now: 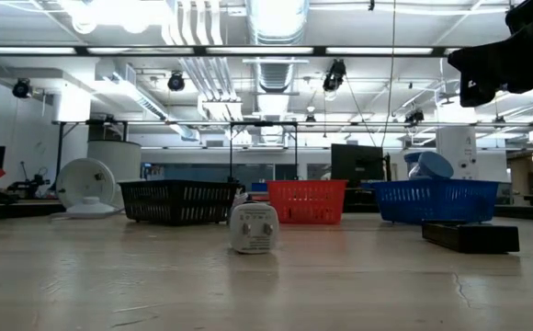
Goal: Pick & Place Office items
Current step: Put the white digital clock into the black basket
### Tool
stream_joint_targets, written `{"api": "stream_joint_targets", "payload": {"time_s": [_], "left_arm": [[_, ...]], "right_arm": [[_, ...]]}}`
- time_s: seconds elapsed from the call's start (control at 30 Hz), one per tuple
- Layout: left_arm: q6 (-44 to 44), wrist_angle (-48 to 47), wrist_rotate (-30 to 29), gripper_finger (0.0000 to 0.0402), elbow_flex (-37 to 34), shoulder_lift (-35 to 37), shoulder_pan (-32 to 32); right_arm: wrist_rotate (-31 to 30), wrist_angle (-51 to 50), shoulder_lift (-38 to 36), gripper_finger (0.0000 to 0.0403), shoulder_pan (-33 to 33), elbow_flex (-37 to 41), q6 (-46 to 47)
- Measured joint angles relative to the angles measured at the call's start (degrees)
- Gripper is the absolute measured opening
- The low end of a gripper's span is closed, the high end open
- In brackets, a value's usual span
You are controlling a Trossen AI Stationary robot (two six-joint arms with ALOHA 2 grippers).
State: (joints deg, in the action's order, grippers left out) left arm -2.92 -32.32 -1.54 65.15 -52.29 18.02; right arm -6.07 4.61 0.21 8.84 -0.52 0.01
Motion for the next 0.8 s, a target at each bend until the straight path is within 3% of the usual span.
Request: {"api": "stream_joint_targets", "payload": {"time_s": [0.5,0.67,0.8], "left_arm": [[-1.5,28.5,-1.8,0.0291,-32.7,24.0,-0.3],[-1.1,37.8,-7.4,0.0291,-42.9,27.9,-0.3],[-1.7,46.1,-8.0,0.0291,-50.2,28.9,-0.3]], "right_arm": [[0.0,-0.1,1.2,0.0029,0.0,0.0,0.0],[0.0,-0.1,1.5,0.0029,0.0,0.0,0.0],[0.0,-0.1,1.6,0.0029,0.0,0.0,0.0]]}}
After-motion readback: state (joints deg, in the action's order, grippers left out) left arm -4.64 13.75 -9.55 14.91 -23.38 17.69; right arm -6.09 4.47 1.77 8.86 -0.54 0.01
